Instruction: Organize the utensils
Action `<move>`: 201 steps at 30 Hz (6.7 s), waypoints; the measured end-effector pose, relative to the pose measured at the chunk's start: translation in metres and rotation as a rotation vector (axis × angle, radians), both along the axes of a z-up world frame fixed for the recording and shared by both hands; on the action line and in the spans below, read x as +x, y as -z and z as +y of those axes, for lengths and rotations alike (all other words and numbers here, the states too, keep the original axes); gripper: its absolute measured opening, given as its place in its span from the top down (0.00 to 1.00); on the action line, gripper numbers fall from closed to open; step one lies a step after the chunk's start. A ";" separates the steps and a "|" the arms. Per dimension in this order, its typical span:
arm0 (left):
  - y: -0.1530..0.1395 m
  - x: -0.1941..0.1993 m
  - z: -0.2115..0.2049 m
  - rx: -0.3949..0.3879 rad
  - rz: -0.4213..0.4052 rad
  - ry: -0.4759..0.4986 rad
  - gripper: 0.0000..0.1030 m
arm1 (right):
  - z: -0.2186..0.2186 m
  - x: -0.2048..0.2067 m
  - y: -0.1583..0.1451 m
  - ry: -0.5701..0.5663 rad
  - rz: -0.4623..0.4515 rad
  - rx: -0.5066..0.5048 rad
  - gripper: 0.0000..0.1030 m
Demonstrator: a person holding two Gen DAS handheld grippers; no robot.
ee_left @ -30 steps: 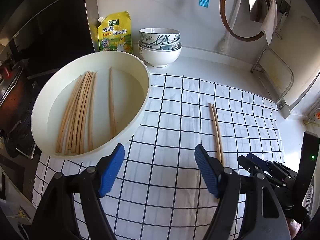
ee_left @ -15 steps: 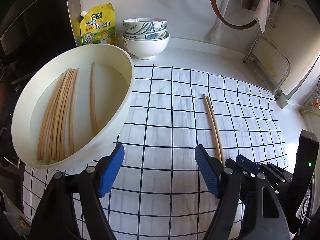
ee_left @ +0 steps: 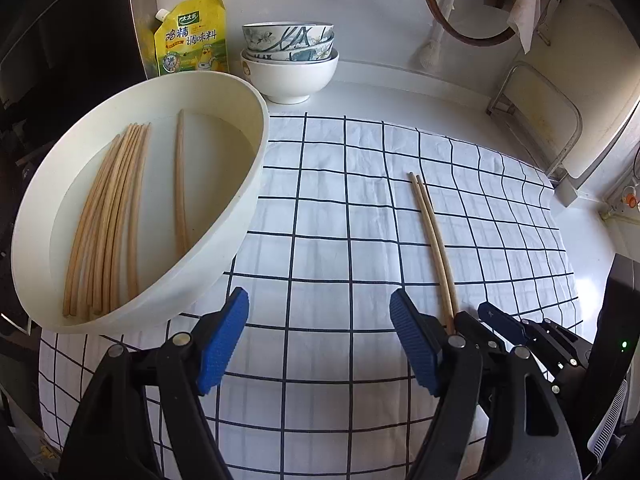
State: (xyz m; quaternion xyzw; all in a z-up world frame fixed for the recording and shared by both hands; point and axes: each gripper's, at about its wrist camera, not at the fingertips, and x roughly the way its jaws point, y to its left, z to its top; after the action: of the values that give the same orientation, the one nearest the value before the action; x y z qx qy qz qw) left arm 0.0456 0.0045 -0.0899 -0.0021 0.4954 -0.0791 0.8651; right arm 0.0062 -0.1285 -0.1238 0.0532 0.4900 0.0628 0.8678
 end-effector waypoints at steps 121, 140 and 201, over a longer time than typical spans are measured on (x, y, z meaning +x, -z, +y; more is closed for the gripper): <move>-0.060 0.097 0.206 -0.004 -0.039 -0.005 0.93 | 0.219 0.125 -0.101 -0.135 -0.013 0.226 0.94; -0.029 0.104 0.218 0.006 0.066 -0.037 0.93 | 0.222 0.128 -0.078 -0.101 0.069 0.176 0.92; -0.108 0.027 0.206 0.091 -0.072 -0.260 0.08 | 0.178 0.054 -0.131 -0.157 -0.040 0.091 0.58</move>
State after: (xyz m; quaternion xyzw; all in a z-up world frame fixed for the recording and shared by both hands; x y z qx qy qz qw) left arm 0.0723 0.2106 0.0178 -0.0241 0.4625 0.0565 0.8845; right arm 0.0599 0.0492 0.0071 0.0526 0.4717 0.1540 0.8666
